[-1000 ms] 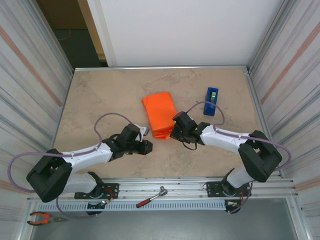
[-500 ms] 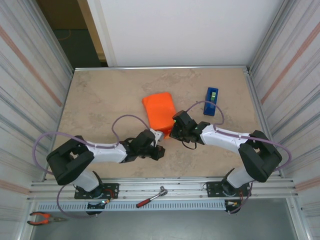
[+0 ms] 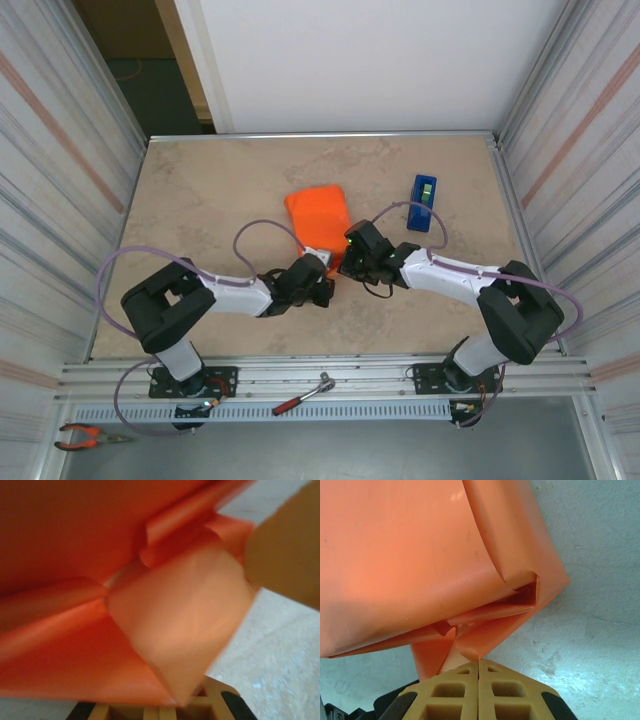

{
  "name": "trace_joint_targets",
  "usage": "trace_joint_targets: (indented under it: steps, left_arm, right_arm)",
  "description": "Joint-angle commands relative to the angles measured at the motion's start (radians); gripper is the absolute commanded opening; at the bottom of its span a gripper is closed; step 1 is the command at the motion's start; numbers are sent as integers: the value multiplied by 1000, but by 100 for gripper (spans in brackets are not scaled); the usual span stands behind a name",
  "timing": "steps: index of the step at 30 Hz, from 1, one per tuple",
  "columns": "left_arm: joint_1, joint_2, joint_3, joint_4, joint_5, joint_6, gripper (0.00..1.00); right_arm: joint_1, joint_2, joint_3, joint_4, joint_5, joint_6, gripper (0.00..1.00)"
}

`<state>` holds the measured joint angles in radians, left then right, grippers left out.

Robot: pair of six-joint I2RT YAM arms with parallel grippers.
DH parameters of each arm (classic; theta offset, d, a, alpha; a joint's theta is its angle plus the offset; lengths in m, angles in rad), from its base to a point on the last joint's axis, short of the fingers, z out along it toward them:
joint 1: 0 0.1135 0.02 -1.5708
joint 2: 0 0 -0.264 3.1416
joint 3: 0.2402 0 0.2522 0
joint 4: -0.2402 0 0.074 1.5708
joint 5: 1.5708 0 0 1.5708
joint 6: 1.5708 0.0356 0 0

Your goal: Wrap the gift box in paper

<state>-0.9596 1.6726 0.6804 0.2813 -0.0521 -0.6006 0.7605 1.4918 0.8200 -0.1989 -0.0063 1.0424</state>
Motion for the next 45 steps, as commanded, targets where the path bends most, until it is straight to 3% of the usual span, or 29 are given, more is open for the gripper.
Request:
trace_joint_targets:
  steps: [1,5,9,11,16,25,33,39,45]
  left_arm:
    - [-2,7,44,-33,-100,-30,0]
    - [15,-1,52,-33,-101,-57,0]
    - [22,-31,62,-49,-103,-58,0]
    - [22,-48,70,-67,-117,-53,0]
    - [45,-59,86,-95,-117,-47,0]
    - [55,-63,97,-126,-123,-38,0]
    - [61,-105,108,-169,-93,-17,0]
    - [105,-215,113,-241,34,74,17]
    - [188,-294,137,-352,127,260,36]
  right_arm:
    - [-6,-25,-29,16,-21,17,24]
    - [-20,-81,-84,20,-12,26,38]
    - [-42,-133,-142,23,3,36,38]
    - [-47,-138,-158,31,7,35,32]
    - [-39,-94,-180,116,-11,12,1]
    - [19,47,-154,268,15,1,0]
    - [-2,156,-84,333,5,-7,0]
    - [-26,186,-30,333,-24,-19,0]
    - [-34,187,-22,325,-28,-24,0]
